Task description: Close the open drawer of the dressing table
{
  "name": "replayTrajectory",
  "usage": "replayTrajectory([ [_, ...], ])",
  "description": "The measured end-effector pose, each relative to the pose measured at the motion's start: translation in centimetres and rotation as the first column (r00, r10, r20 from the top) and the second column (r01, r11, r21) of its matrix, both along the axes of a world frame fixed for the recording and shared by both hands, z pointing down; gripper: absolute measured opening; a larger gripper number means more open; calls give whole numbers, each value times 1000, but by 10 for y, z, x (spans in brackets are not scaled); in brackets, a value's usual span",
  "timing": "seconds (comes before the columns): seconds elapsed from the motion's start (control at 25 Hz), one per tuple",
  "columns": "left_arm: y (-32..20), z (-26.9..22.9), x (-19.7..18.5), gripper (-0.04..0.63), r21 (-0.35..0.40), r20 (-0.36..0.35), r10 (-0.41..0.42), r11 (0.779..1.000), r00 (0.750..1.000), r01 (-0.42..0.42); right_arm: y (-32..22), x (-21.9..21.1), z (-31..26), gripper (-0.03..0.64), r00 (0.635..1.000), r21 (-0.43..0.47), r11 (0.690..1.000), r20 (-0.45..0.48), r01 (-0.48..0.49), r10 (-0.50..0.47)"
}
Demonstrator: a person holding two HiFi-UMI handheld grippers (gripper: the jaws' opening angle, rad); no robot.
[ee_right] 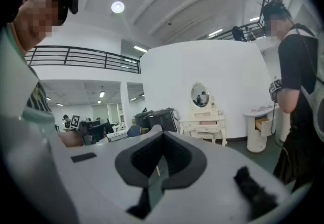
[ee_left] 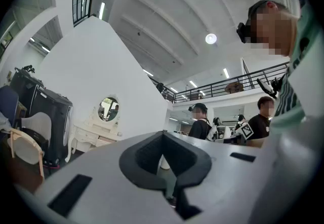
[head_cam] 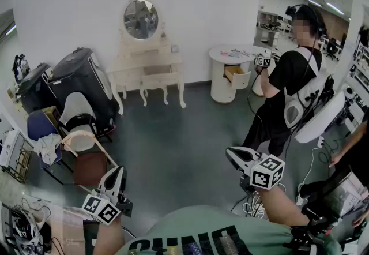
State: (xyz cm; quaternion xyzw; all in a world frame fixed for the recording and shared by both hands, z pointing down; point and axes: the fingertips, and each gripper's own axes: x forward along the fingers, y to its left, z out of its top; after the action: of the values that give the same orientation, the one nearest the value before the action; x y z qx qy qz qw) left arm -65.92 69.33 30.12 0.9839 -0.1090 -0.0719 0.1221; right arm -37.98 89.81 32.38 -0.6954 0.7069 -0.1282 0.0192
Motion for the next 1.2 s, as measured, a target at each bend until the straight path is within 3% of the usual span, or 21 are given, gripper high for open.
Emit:
replayTrajectory([
  [0.64,47,-8,68,-2,24,12,34,999,999,-34,45,63,-5,5,1000,25,1000,-2,-18,18],
  [0.84,72,-12,90,-2,24,22,19,1000,1000,-19,68,90,-8,6,999,29,999,33,-26,25],
  [1.2,111,-7,115,-2,-1,44,-10,1000,999,10,92,114,8,6,1000,19,1000,8,19,-19],
])
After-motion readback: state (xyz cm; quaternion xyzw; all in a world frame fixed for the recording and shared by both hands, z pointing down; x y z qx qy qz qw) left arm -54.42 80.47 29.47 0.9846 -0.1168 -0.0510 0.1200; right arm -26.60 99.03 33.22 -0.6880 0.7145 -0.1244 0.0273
